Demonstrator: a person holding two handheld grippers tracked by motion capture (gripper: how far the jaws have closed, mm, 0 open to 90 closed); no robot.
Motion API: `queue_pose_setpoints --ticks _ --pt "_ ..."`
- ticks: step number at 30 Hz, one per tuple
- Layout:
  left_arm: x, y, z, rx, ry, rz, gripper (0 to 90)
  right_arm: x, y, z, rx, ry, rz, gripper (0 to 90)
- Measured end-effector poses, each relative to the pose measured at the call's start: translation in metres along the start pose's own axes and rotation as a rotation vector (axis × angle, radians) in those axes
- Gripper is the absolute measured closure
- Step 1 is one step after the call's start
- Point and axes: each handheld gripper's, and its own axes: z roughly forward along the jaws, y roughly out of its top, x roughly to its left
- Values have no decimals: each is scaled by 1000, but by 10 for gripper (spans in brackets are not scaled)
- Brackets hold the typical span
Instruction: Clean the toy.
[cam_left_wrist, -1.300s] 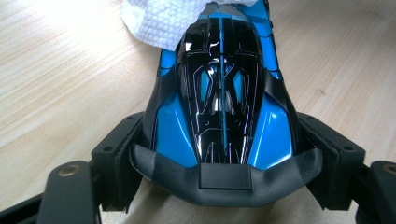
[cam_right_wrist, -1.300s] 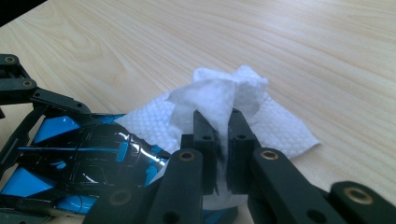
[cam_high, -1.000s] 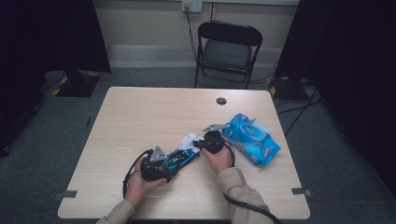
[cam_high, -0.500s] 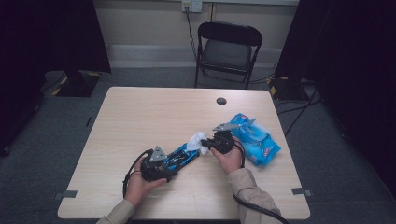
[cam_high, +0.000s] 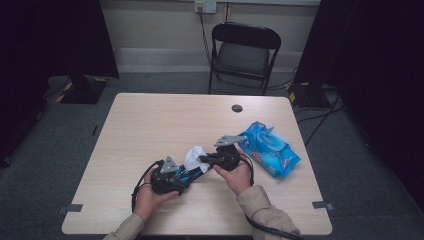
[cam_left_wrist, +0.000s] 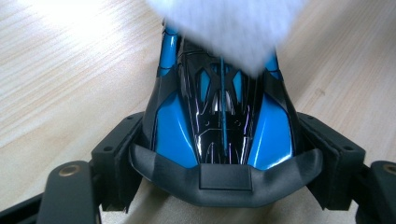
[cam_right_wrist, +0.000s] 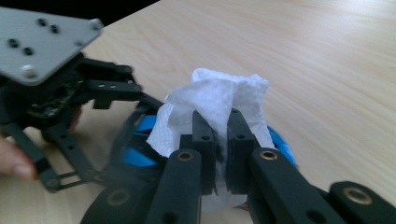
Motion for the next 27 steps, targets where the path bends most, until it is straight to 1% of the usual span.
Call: queue_pose_setpoints --ticks 3,5,8,11,14,15,20,24,27 --pt "0 0 0 -1 0 0 238 9 0 7 9 27 -16 853" --pt "0 0 0 0 0 0 237 14 -1 13 17 55 -20 853" --pt "0 0 0 0 0 1 237 20 -3 20 29 80 -28 852" --pt "0 0 0 -1 0 1 237 25 -4 27 50 93 -42 852" --pt "0 0 0 0 1 1 237 28 -6 34 61 105 -44 852" --pt "0 0 0 1 8 9 237 30 -6 37 63 118 -41 852" --pt "0 0 0 0 9 9 237 37 -9 50 84 133 -53 850" --pt "0 0 0 0 8 8 237 38 -11 57 84 138 -43 849" --pt "0 0 0 0 8 7 237 37 -12 58 83 141 -44 850"
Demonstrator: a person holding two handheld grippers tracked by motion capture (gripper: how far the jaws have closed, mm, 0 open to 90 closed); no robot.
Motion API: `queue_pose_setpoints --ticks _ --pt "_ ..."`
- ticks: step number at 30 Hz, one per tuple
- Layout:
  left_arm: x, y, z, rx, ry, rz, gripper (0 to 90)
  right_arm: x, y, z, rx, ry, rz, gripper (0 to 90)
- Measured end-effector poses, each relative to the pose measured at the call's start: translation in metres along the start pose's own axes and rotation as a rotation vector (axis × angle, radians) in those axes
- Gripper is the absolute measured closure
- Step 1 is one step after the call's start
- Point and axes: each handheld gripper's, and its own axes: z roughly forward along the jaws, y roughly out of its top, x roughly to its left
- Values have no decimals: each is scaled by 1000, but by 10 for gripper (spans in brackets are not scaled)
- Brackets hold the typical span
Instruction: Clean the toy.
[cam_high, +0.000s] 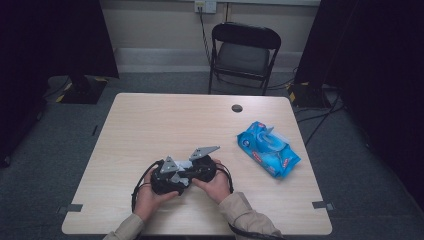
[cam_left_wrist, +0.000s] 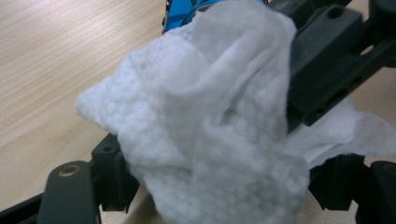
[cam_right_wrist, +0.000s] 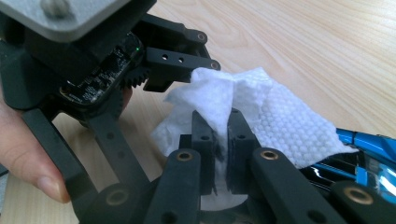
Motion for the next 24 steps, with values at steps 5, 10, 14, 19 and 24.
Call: queue_pose_setpoints --ticks 5,10,14,19,24 --pt "0 0 0 -1 0 1 237 -1 -1 0 2 1 -5 852" --pt "0 0 0 0 -1 0 237 -1 -1 -1 6 -13 -7 853" --pt "0 0 0 -1 -9 -8 237 -5 -2 -5 1 -37 13 853" --pt "-1 0 1 -2 -12 -13 238 -15 -3 -12 -12 -61 41 853" --pt "0 0 1 -1 -9 -5 238 -18 -2 -14 -7 -75 41 853"
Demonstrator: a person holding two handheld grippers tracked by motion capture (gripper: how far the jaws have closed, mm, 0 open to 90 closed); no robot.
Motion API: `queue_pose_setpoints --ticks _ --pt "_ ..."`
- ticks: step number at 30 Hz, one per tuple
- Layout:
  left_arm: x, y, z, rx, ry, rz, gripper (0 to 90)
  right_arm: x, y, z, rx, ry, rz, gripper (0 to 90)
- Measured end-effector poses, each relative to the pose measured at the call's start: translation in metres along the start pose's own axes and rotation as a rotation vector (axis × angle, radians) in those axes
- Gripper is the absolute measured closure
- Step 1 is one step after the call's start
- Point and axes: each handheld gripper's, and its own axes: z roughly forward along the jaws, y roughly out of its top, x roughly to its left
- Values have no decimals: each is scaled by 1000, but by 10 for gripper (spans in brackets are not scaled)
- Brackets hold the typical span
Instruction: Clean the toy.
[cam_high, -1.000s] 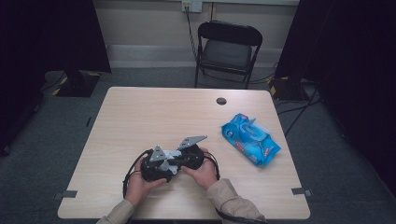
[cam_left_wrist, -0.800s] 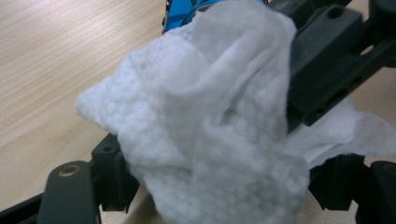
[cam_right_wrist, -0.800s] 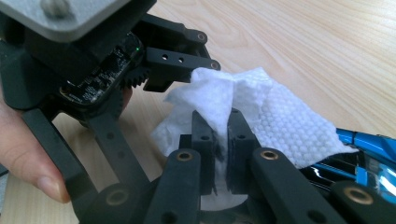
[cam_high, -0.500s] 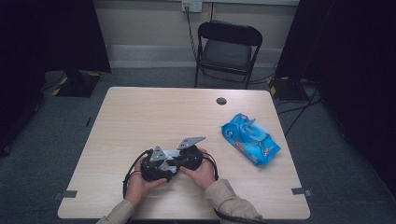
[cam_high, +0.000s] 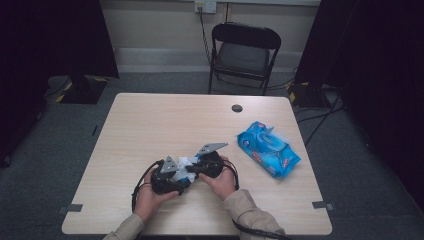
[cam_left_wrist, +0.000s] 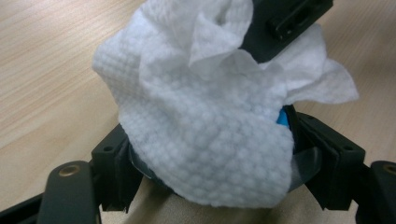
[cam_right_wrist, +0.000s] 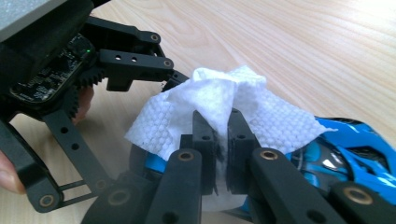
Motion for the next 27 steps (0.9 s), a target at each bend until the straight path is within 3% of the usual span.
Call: queue_pose_setpoints --ticks 6,10,21,27 --pt "0 0 0 1 0 1 237 -8 1 -6 -6 -30 11 854" --pt "0 0 0 1 1 1 238 -16 -2 -11 -17 -38 46 853" --pt "0 0 0 1 1 1 238 -40 -14 -24 -11 -119 88 853" --pt "0 0 0 1 1 0 238 -44 -16 -25 -15 -133 99 852"
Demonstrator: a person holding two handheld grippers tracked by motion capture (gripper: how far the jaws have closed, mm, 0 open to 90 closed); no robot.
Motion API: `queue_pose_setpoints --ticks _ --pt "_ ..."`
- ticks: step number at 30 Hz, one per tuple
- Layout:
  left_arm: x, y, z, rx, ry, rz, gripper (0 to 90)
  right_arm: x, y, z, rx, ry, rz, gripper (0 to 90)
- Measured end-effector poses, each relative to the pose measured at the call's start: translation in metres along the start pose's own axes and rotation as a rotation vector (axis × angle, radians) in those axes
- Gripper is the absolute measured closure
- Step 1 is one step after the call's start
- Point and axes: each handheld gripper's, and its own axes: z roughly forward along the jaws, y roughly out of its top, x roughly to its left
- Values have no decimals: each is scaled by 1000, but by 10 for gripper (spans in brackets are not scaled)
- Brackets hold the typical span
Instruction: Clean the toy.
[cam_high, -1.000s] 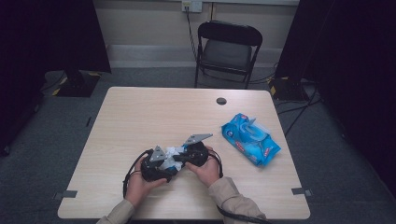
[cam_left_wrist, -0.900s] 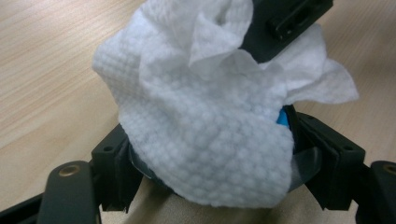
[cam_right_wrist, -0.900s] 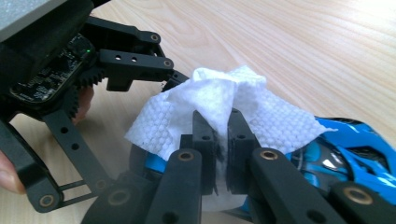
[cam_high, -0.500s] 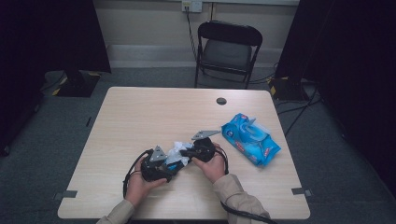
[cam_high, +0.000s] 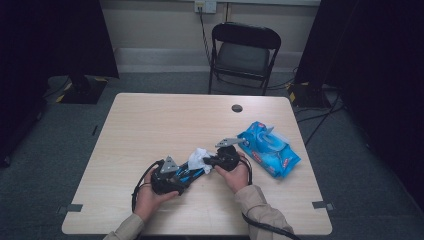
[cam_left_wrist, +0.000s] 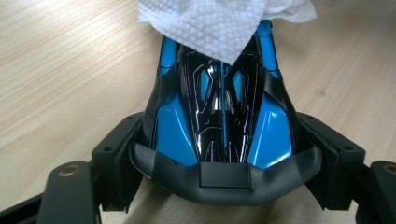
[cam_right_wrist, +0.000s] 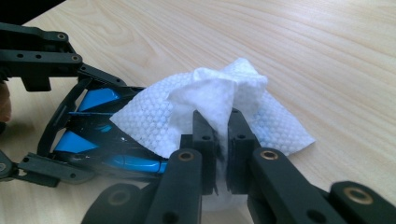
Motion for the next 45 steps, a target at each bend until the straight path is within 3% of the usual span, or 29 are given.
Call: queue_pose_setpoints --ticks 13,16,20,27,37,45 --pt "0 0 0 0 -1 -1 238 -13 -3 -2 -11 -61 26 852" --pt "0 0 0 1 -1 -1 238 -18 -5 -2 -22 -45 66 852" --pt "0 0 0 0 -1 -1 238 -18 -4 -2 -15 -69 42 851" --pt "0 0 0 0 -1 -1 238 -27 -11 -8 -1 -106 48 851" --pt "0 0 0 0 -2 -1 238 -31 -21 -28 -18 -96 58 851" --pt "0 0 1 5 -13 3 216 -21 -29 -51 -42 -75 7 851"
